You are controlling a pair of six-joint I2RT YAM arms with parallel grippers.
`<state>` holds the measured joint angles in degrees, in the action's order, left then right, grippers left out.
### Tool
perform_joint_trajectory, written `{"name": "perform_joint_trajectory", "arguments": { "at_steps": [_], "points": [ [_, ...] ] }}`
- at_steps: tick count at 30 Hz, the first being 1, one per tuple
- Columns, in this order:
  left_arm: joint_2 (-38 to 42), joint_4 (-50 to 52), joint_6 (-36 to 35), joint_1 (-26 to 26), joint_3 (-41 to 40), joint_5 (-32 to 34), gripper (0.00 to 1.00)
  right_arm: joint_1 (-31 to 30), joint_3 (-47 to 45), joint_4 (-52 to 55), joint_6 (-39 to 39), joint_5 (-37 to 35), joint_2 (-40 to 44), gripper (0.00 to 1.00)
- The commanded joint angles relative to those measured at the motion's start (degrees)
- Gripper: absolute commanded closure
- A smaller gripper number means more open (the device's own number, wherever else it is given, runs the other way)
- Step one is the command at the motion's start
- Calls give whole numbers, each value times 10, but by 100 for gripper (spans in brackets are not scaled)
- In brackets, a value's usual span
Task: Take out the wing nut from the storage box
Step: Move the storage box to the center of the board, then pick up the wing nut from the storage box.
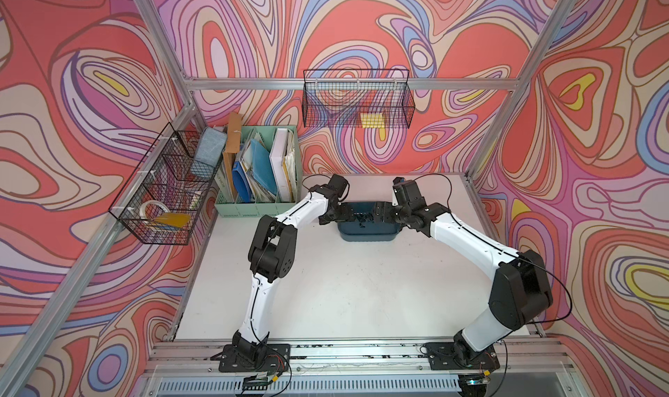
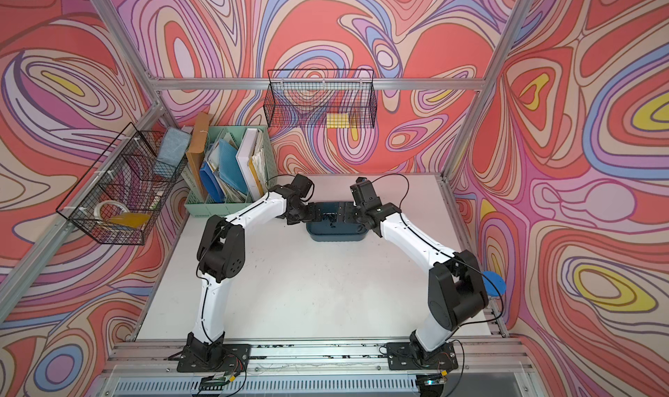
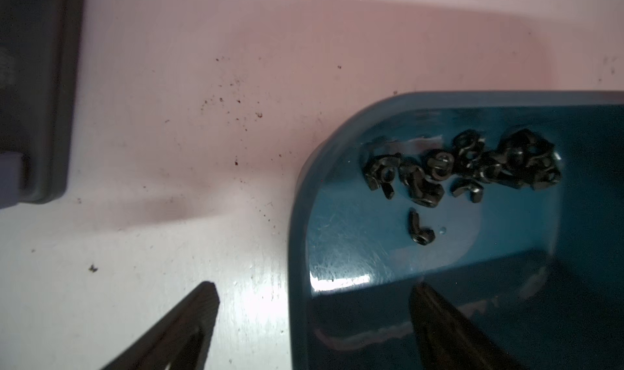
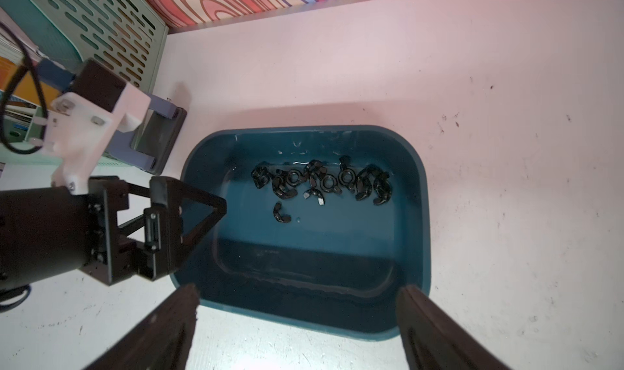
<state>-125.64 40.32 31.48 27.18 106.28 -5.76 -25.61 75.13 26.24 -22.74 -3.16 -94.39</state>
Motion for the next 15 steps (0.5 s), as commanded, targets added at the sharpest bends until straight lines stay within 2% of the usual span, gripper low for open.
{"name": "perform_joint_trajectory", "arguments": {
  "at_steps": [1,3,15],
  "points": [
    [68,12,-4,-11,-10,16,1,-3,22,7,16,3,-28,18],
    [91,15,7,-17,-21,22,1,-3,35,11,21,2,-48,26],
    [221,3,28,-46,-126,28,1,9,131,24,58,-11,-183,54]
  ]
}}
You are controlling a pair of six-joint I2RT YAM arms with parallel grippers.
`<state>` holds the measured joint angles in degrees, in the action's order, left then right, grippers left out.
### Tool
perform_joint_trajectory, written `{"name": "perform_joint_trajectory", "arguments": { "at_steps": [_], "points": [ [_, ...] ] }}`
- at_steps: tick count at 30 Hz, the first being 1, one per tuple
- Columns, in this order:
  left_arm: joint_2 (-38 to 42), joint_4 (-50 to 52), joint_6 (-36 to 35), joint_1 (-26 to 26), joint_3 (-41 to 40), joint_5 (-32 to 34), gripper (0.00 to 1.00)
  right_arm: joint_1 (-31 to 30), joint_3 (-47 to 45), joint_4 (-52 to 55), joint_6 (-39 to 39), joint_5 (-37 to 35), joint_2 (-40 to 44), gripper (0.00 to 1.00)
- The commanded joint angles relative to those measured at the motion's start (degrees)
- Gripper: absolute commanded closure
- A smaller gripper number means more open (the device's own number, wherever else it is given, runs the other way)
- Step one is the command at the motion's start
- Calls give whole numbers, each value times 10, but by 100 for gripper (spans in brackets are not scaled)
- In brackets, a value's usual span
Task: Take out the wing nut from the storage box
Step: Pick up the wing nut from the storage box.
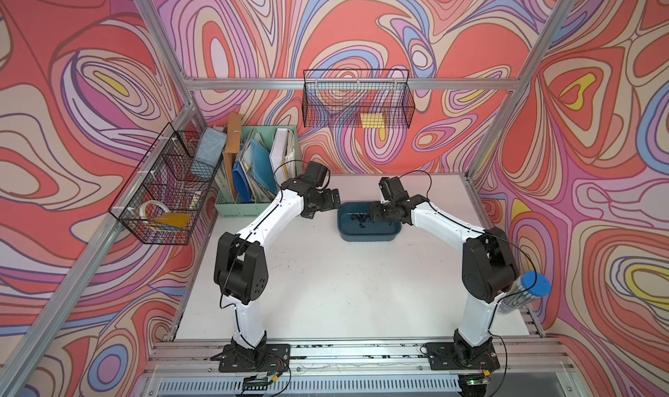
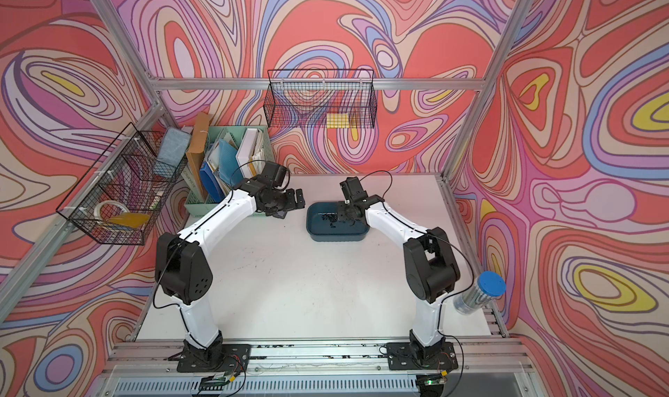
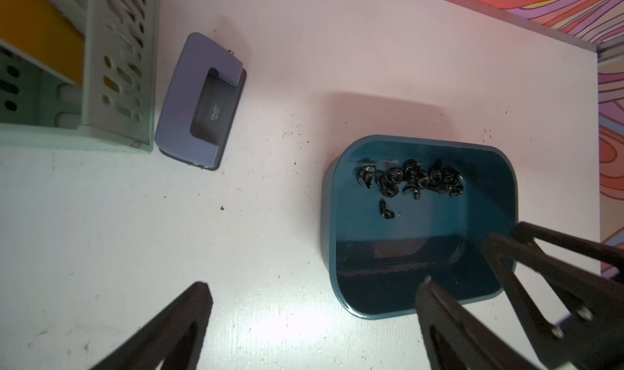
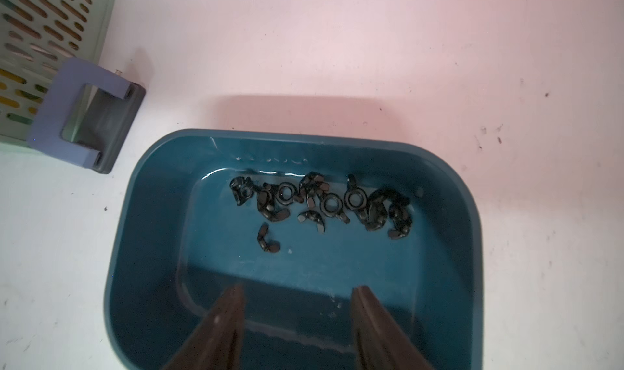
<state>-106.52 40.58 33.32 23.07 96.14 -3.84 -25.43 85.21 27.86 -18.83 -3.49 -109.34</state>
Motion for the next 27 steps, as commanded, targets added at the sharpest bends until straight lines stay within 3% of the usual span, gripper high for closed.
{"name": "perform_joint_trajectory", "arguments": {
  "at_steps": [1,4,24,27],
  "points": [
    [36,-2,10,-5,-30,8,1,10,38,10,21,-8,-45,54],
    [52,-9,10,-6,-42,3,1,21,56,15,34,-4,-72,61],
    [64,-12,8,-6,-48,2,1,51,108,22,67,50,-156,71],
    [63,-11,8,-6,-46,2,1,50,122,24,74,51,-168,76]
  ]
}}
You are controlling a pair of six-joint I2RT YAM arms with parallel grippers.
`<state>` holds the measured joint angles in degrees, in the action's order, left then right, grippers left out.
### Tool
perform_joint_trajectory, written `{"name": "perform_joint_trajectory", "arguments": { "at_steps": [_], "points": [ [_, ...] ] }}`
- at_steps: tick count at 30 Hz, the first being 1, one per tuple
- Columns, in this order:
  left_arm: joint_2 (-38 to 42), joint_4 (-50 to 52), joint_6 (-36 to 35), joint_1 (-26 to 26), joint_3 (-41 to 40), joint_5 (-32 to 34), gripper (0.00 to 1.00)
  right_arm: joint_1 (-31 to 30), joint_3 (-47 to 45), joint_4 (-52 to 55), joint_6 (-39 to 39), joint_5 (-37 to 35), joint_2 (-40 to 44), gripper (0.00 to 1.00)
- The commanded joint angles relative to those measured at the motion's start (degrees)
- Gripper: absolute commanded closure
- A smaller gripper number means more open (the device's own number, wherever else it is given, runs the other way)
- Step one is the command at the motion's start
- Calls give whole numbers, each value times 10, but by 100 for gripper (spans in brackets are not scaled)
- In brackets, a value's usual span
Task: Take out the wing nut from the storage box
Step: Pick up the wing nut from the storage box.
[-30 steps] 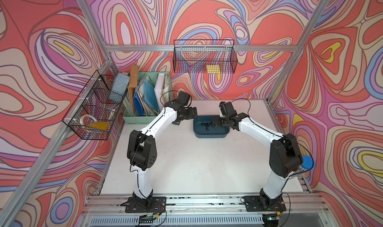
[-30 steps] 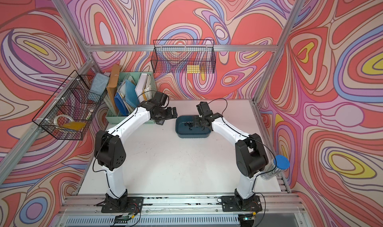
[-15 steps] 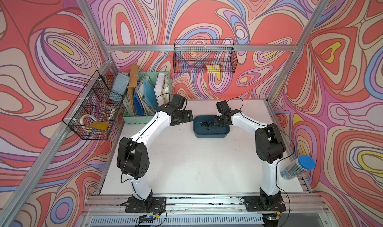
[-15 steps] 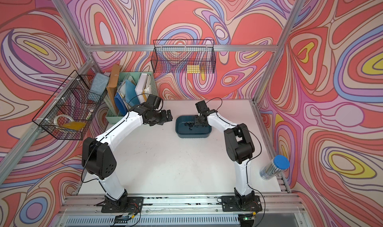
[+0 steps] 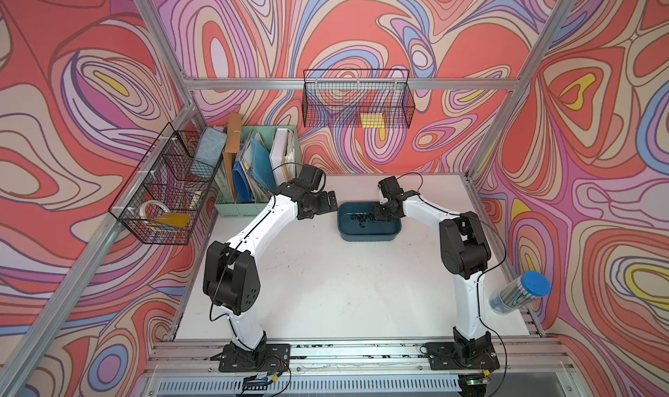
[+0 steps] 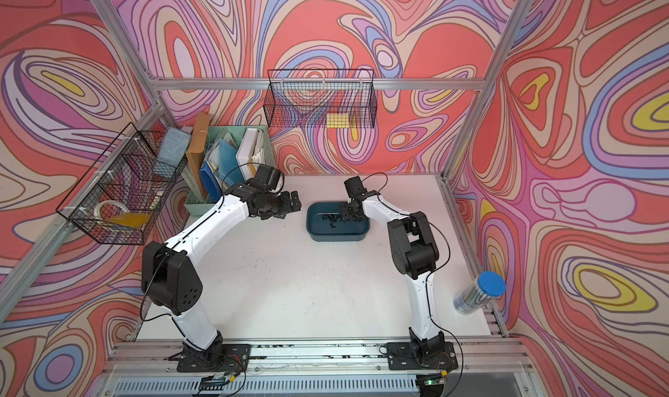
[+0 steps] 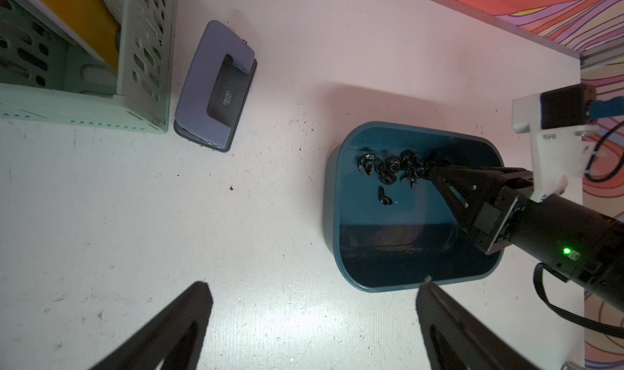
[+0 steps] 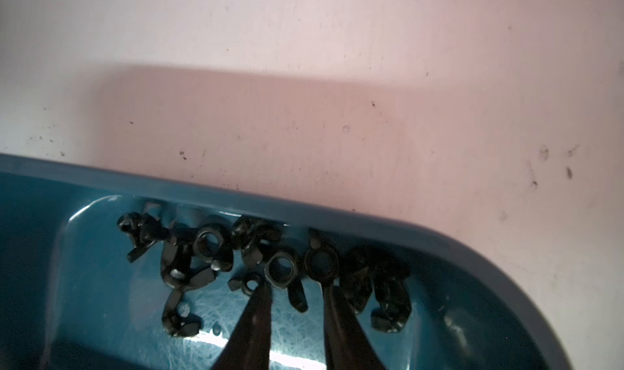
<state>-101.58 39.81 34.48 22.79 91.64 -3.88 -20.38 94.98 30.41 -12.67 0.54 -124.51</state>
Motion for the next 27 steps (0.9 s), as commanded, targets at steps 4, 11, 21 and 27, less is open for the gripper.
{"name": "perform_joint_trajectory", "arguments": {
  "at_steps": [4,11,21,27],
  "points": [
    [16,-1,-6,-3,-1,4,1,1,43,2,15,21,-31,76],
    [17,3,-9,-4,-2,12,1,-6,61,6,14,34,-48,76],
    [17,4,-11,-4,-2,12,1,-11,69,14,16,24,-65,78],
    [18,6,-10,-4,-2,12,1,-10,62,11,15,21,-61,88]
  ]
}}
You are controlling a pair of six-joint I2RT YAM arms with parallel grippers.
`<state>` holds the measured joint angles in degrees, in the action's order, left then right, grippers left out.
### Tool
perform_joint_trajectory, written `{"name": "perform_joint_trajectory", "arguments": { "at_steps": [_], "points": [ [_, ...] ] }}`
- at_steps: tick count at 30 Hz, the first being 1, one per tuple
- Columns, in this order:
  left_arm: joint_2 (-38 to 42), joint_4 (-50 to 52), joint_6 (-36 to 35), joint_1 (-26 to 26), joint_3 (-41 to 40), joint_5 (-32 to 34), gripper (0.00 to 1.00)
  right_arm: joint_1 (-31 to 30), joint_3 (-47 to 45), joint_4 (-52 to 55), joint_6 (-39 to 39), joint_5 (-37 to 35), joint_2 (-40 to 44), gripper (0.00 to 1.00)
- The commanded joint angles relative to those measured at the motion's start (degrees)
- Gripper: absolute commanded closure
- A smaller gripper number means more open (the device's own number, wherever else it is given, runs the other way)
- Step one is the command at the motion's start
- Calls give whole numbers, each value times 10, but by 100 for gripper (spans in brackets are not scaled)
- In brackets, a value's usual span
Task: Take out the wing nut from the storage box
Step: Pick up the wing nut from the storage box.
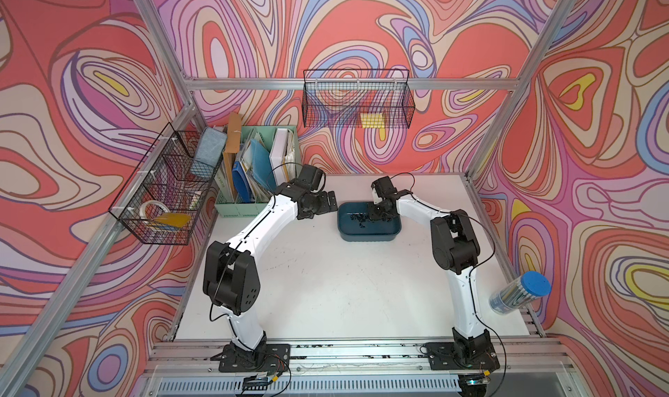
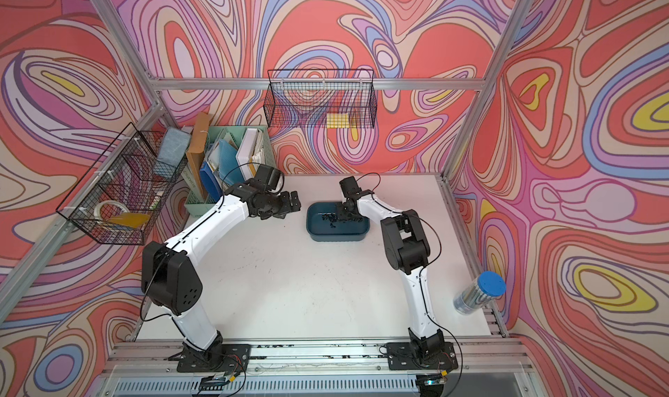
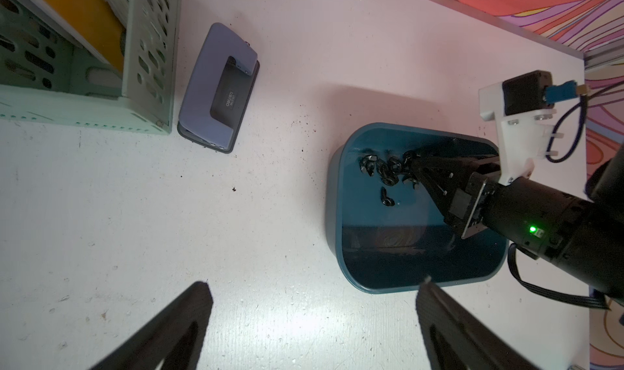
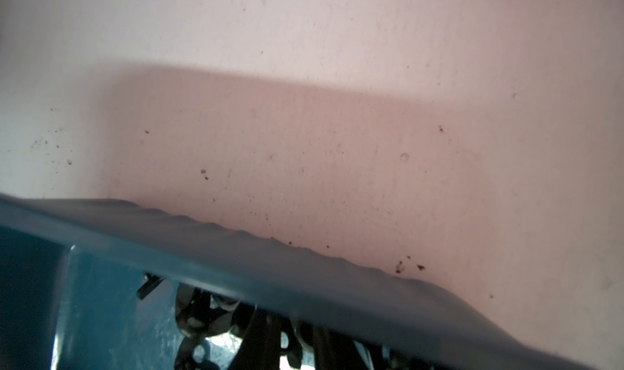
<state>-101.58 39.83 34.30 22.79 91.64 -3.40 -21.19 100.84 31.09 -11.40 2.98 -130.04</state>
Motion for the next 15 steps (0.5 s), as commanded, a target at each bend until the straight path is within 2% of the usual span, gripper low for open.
{"name": "perform_joint_trajectory", "arguments": {
  "at_steps": [1,3,8,15],
  "points": [
    [19,6,-8,-4,-2,7,1,-2,4,5,3,-4,-4,91],
    [21,6,-8,-4,-4,7,1,-2,3,3,2,-2,3,96],
    [27,6,-6,-4,-10,7,1,-2,-10,-1,-1,-4,32,100],
    [41,-2,-4,-4,-29,-2,1,-3,-47,7,-17,-11,102,100]
  ]
}}
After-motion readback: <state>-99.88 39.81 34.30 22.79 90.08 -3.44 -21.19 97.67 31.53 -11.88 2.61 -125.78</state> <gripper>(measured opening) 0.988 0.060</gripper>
